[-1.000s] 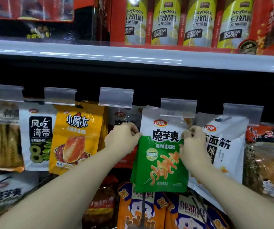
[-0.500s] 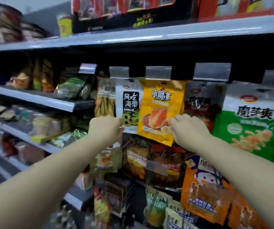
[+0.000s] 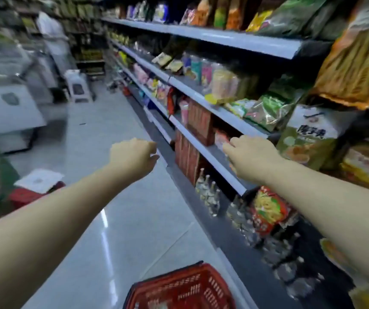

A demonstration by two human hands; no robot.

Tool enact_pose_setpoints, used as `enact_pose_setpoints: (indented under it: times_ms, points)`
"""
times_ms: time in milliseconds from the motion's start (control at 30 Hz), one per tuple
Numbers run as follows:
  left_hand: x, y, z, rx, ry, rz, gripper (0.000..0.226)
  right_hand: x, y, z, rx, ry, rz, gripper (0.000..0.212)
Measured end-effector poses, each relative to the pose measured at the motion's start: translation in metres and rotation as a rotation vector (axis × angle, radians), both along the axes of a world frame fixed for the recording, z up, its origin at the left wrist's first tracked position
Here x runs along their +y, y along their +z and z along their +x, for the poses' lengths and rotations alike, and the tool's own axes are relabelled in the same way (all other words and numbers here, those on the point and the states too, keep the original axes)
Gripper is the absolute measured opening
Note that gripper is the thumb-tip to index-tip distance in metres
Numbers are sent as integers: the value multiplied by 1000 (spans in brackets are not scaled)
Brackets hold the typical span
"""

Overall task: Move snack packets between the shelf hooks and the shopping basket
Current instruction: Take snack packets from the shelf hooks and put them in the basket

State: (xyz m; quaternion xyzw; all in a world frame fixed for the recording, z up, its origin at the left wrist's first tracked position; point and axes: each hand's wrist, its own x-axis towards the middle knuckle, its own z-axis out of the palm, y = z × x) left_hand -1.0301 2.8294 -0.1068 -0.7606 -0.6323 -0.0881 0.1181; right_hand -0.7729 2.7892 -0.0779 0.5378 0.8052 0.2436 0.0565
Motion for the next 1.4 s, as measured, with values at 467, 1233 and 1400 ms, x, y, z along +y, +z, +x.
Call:
enact_pose_setpoints:
  times_ms: [467,1233,1400]
  points:
    - [-101,-417,-73,-275,528,-828,25,49,-382,-98,-192,373,-766,28]
    - [-163,-953,38,-1807,1958,-979,22,1,-969,-148,-269,376,-1143,64]
    - [-176,-976,32,-1779,2069,-940,33,2,-977,-158,-157,355,-1137,46]
